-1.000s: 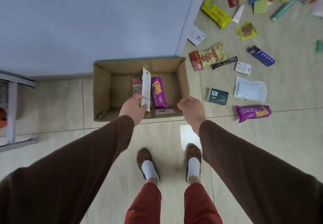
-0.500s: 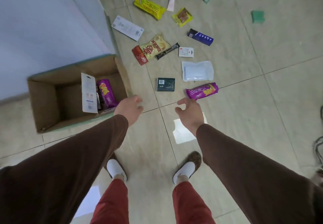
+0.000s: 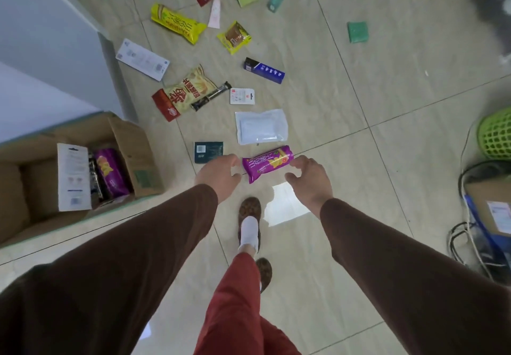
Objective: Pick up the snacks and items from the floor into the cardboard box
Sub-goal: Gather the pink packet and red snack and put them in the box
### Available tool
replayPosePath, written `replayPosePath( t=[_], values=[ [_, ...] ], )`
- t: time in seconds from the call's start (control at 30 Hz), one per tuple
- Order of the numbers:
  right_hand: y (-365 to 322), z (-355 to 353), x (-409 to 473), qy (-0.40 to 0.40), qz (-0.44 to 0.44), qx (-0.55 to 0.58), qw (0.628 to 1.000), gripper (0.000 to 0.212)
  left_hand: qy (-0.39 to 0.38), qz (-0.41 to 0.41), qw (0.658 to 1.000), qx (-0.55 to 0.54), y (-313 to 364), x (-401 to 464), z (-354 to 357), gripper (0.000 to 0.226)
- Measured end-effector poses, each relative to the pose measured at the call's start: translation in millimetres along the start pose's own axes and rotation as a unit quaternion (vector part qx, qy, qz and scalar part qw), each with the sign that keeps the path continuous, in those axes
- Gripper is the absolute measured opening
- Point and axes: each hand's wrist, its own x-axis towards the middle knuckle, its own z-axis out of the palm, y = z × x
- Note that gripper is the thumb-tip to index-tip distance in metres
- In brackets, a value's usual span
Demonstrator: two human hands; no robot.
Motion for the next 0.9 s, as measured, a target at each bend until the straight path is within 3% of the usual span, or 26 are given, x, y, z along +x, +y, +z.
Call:
replayPosePath(
  t=[0.43,0.9],
  values=[
    [5,-117,151,-0.015,-0.013,0.017,1.000,0.037,-0.003,-0.037,0.999,-0.002,111,152,-25,0.038],
    [75,-317,358,-0.038,-0.033,-0.017,0.999,0.042,0.042,-0.084,0.993,-0.071,319,326,-11,0.040]
  ],
)
